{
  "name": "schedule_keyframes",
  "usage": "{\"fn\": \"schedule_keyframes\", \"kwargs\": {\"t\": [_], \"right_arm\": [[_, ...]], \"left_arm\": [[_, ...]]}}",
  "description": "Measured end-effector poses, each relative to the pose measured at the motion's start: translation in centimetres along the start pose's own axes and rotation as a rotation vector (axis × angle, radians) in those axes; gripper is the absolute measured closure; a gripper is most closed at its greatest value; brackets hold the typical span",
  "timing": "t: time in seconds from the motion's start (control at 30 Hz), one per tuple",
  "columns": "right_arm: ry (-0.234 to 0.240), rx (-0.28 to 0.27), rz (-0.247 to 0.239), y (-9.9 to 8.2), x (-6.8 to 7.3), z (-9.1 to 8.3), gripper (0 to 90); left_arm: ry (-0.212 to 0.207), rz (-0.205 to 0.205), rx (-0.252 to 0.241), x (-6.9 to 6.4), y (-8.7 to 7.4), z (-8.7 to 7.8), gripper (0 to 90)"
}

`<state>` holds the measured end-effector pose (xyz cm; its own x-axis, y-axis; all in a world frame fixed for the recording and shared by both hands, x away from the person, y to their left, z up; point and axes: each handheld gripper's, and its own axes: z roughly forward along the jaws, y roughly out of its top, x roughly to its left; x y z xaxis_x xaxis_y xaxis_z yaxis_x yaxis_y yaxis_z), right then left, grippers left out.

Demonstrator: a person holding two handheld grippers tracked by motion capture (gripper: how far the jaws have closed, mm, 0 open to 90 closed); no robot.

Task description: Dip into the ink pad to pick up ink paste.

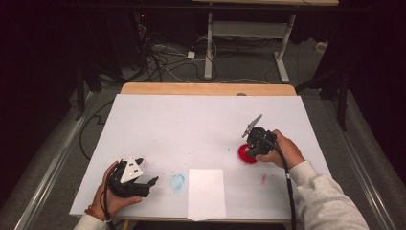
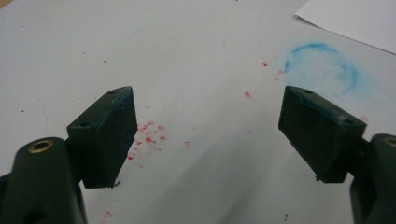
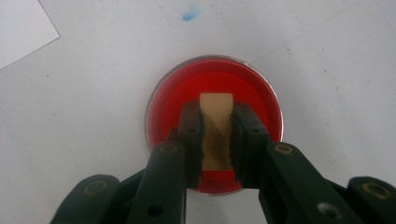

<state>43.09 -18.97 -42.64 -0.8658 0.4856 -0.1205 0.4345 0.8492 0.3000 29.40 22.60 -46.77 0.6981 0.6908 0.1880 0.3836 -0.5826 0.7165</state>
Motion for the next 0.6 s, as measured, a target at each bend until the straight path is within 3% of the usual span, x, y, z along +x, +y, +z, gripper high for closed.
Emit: {"fn": "schedule_keyframes", "kwargs": {"t": [0.6], "right_arm": [[-0.019, -0.05, 0.009, -0.68, 0.31, -0.31, 76.2]], "left_arm": [[-0.009, 0.002, -0.005, -0.04, 0.18, 0.09, 19.2]]}}
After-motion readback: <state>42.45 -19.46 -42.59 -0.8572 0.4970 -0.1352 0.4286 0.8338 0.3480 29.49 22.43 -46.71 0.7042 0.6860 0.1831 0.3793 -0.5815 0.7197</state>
